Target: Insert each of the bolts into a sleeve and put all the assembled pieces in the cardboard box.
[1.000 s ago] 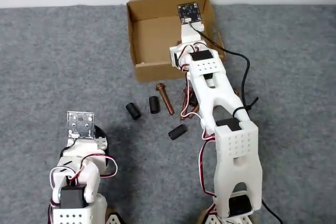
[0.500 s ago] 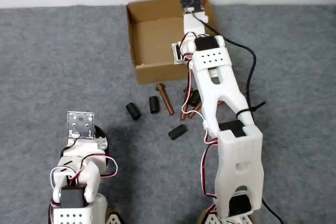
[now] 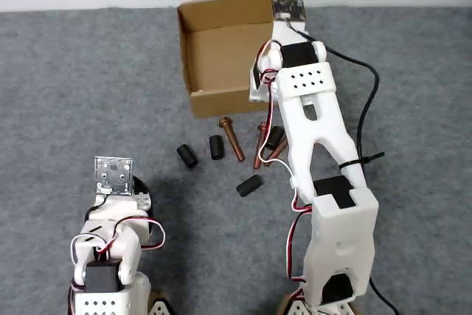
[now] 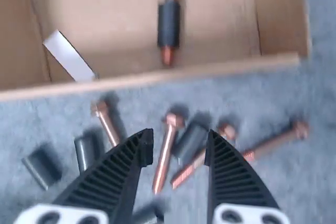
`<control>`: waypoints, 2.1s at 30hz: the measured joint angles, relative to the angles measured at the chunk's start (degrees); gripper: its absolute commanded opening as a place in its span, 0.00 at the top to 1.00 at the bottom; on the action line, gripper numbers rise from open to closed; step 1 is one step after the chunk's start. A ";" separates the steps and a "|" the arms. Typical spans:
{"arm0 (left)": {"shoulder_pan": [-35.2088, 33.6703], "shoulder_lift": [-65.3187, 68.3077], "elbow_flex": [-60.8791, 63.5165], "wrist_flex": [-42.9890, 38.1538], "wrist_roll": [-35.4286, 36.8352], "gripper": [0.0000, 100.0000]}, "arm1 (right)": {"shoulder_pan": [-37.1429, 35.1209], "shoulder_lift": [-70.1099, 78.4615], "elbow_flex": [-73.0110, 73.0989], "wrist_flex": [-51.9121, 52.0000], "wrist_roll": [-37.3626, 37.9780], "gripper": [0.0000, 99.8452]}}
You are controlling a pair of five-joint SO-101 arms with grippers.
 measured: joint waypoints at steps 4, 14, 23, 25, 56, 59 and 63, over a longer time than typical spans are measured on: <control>0.00 0.00 0.00 0.00 0.00 1.00 | 0.00 0.00 0.00 3.87 -3.78 0.85; 0.00 0.00 0.00 0.00 0.00 1.00 | 0.09 8.44 -0.09 3.78 -7.03 0.85; 0.00 0.00 0.00 0.00 0.00 1.00 | -0.09 13.71 -0.09 -0.53 -7.03 0.85; 0.00 0.00 0.00 0.00 0.00 1.00 | -0.09 14.77 -0.09 -0.88 -7.03 0.85; 0.00 0.00 0.00 0.00 -0.26 1.00 | 1.93 17.67 -1.58 -1.14 -7.03 0.85; -0.18 0.00 0.00 0.00 -0.26 1.00 | 2.90 17.58 -1.58 0.44 -7.03 0.85; -0.18 0.00 0.00 0.00 -0.26 1.00 | 3.43 17.67 -1.58 0.79 -7.03 0.85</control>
